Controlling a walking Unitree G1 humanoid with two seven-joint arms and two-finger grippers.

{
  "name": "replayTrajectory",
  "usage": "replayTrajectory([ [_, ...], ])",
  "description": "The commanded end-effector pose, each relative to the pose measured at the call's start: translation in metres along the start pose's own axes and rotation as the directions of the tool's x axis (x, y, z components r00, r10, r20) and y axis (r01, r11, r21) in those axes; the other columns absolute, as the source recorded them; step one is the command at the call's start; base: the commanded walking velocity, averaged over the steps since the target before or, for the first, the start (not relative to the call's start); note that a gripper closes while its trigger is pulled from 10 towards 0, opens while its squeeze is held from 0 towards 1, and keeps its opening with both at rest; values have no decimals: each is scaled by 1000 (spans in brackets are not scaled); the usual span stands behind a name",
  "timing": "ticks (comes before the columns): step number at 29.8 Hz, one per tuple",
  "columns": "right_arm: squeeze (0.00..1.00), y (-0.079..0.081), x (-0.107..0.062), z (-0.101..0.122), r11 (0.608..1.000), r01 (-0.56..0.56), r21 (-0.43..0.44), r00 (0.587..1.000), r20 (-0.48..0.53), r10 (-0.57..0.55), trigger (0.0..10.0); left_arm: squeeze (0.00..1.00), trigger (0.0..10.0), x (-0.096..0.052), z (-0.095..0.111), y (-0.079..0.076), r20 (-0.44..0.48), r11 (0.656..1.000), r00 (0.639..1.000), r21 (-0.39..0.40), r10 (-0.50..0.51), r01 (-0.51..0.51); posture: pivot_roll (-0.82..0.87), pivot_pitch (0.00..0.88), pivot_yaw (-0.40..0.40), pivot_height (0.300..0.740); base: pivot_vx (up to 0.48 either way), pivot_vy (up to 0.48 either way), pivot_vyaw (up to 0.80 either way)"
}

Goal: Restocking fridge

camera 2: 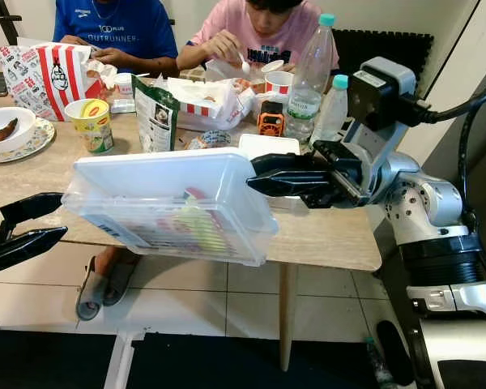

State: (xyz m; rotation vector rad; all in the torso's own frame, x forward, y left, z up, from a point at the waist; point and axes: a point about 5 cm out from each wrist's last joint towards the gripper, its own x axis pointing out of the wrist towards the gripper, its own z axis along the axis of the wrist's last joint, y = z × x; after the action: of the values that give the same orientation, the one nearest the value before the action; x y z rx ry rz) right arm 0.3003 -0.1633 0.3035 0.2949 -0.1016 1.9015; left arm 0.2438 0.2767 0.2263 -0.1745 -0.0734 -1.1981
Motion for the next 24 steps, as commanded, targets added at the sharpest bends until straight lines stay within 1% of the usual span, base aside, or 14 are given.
replayTrajectory([
  [1,0,3,3,13,998,-45,-33,998,45,46,10000,1000,10000,2,5,-5,-59,999,997,11,-45,46,24,90,-37,740,0,0,0],
  [3,0,4,4,15,998,-59,-18,997,53,60,10000,1000,10000,3,7,-8,-59,997,995,11,-76,77,22,90,-44,740,0,0,0],
  [4,0,4,4,15,998,-59,-18,997,53,60,10000,1000,10000,3,7,-8,-59,997,995,11,-76,77,22,90,-44,740,0,0,0],
  [6,0,4,6,16,998,-68,-2,997,47,68,10000,1000,10000,5,13,-10,-44,994,994,34,-105,106,22,91,-47,740,0,0,0],
  [7,0,4,7,17,997,-77,11,996,45,76,10000,0,10000,5,15,-14,-46,989,989,35,-143,144,22,91,-47,740,0,0,0],
  [8,0,4,7,17,997,-77,11,996,45,76,10000,0,10000,5,15,-14,-46,989,989,35,-143,144,22,91,-47,740,0,0,0],
  [9,0,5,9,18,996,-84,20,996,40,83,10000,0,10000,5,16,-17,-50,985,984,34,-170,172,22,91,-47,740,0,0,0],
  [11,0,5,9,18,996,-84,20,996,40,83,10000,0,10000,5,16,-17,-50,985,984,34,-170,172,22,91,-47,740,0,0,0],
  [13,0,5,12,18,994,-98,42,995,27,97,10000,0,10000,6,19,-20,-54,978,978,41,-204,206,21,93,-51,740,0,0,0],
  [15,0,5,12,18,994,-98,42,995,27,97,10000,0,10000,6,19,-20,-54,978,978,41,-204,206,21,93,-51,740,0,0,0],
  [16,0,5,16,18,992,-114,60,993,22,113,10000,0,10000,9,21,-23,-57,971,971,54,-231,234,20,94,-55,740,0,0,0],
  [21,0,5,18,18,989,-127,70,992,25,125,10000,0,10000,11,21,-24,-61,968,968,56,-242,246,20,94,-55,740,0,0,0],
  [24,0,6,20,16,985,-149,91,989,30,147,10000,0,10000,14,18,-24,-65,968,968,53,-242,245,19,97,-58,740,0,0,0],
])
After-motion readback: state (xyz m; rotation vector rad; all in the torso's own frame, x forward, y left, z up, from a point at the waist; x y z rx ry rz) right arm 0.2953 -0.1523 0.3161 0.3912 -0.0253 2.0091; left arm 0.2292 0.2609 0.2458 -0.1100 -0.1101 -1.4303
